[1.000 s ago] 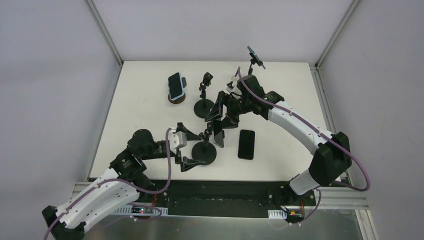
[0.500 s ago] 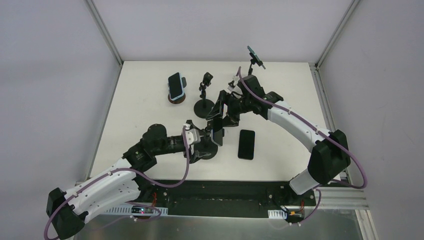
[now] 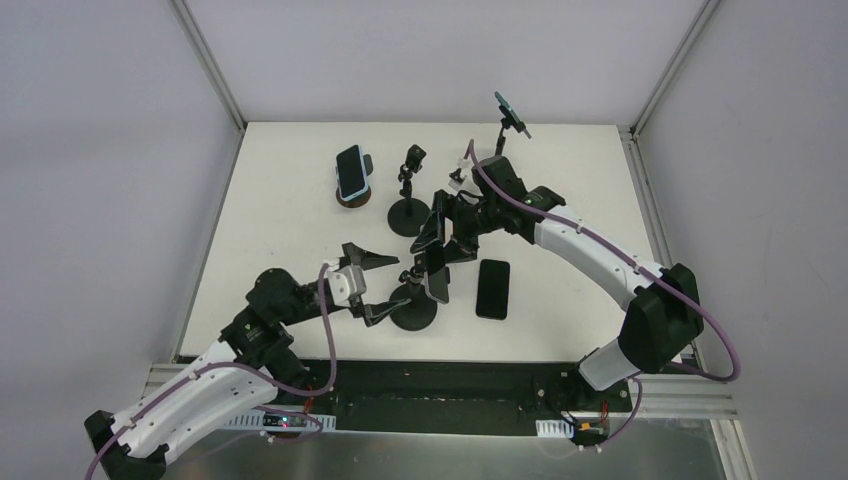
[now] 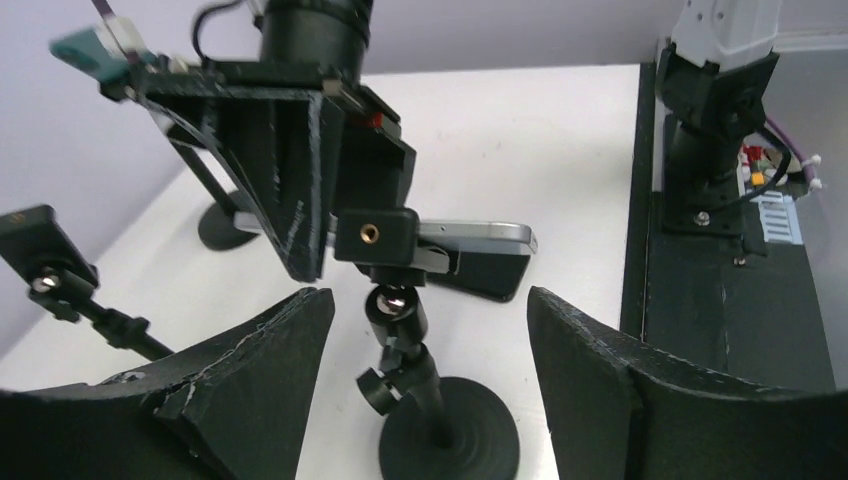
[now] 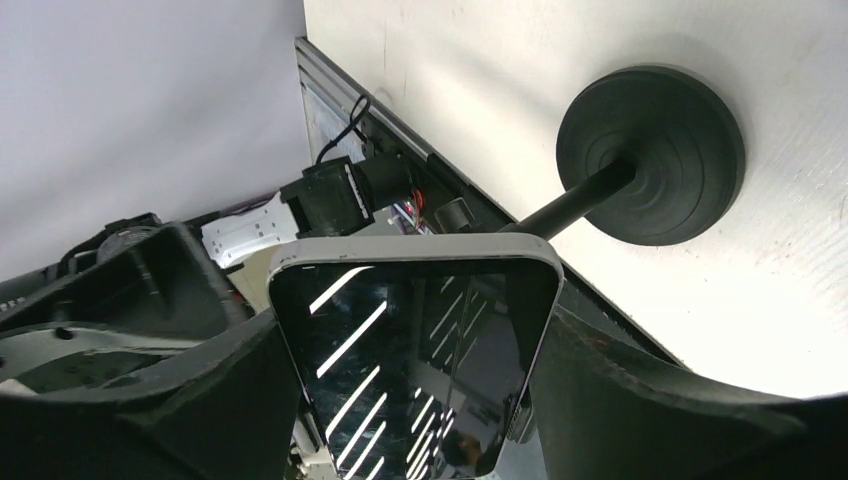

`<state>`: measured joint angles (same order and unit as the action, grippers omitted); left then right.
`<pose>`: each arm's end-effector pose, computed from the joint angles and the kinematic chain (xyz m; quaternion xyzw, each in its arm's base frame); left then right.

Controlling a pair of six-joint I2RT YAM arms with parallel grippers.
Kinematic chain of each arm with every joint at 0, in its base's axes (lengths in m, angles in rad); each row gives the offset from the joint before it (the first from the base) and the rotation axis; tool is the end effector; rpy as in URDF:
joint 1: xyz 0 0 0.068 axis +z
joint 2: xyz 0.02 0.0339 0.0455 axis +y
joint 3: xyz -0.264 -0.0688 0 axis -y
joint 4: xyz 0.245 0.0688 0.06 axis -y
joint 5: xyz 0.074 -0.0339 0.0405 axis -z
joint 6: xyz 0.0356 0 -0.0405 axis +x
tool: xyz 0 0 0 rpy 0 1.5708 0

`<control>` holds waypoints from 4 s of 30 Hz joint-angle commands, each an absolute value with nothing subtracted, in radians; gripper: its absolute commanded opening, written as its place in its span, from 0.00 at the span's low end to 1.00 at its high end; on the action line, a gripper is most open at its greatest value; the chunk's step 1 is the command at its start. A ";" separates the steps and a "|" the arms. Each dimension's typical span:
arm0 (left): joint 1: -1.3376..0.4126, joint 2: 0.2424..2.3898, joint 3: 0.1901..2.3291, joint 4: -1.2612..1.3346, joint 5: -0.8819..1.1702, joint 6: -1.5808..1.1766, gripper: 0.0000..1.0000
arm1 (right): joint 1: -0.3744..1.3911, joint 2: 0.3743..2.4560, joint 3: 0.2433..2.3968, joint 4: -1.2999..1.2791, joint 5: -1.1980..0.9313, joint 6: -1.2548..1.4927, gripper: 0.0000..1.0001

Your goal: Remove the phone from the phone stand

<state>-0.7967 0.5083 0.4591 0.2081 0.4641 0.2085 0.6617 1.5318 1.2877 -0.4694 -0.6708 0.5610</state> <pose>0.0875 -0.1123 0.3066 0.4575 0.4690 -0.3575 0.6656 0.2538 0.2257 0.3096 -0.1799 0.8509 0.4704 0.1496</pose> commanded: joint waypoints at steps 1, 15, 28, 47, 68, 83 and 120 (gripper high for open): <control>-0.793 0.446 0.453 0.249 0.444 0.190 0.76 | 0.672 1.467 1.323 -0.508 -0.746 0.533 0.09; -0.792 0.788 0.543 0.249 0.513 0.315 0.80 | 0.690 1.441 1.294 -0.423 -0.816 0.572 0.10; -0.793 0.863 0.586 0.269 0.579 0.332 0.49 | 0.704 1.450 1.291 -0.417 -0.821 0.548 0.10; -0.735 0.867 0.580 0.272 0.770 0.157 0.00 | 0.734 1.224 1.080 -0.139 -0.608 0.328 0.00; -0.733 0.853 0.561 0.312 0.860 0.120 0.00 | 0.783 1.045 0.812 0.381 -0.838 -0.148 0.00; -0.721 0.871 0.519 0.450 0.901 0.055 0.00 | 0.860 0.962 0.784 0.227 -0.853 -0.591 0.00; -0.737 0.916 0.551 0.479 0.844 0.037 0.71 | 0.909 1.018 0.841 0.258 -0.703 -0.311 0.00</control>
<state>-0.7261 0.9073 0.5041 0.4294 0.8280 0.0475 0.8963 1.0290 0.8066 0.0925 -0.6746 -0.3485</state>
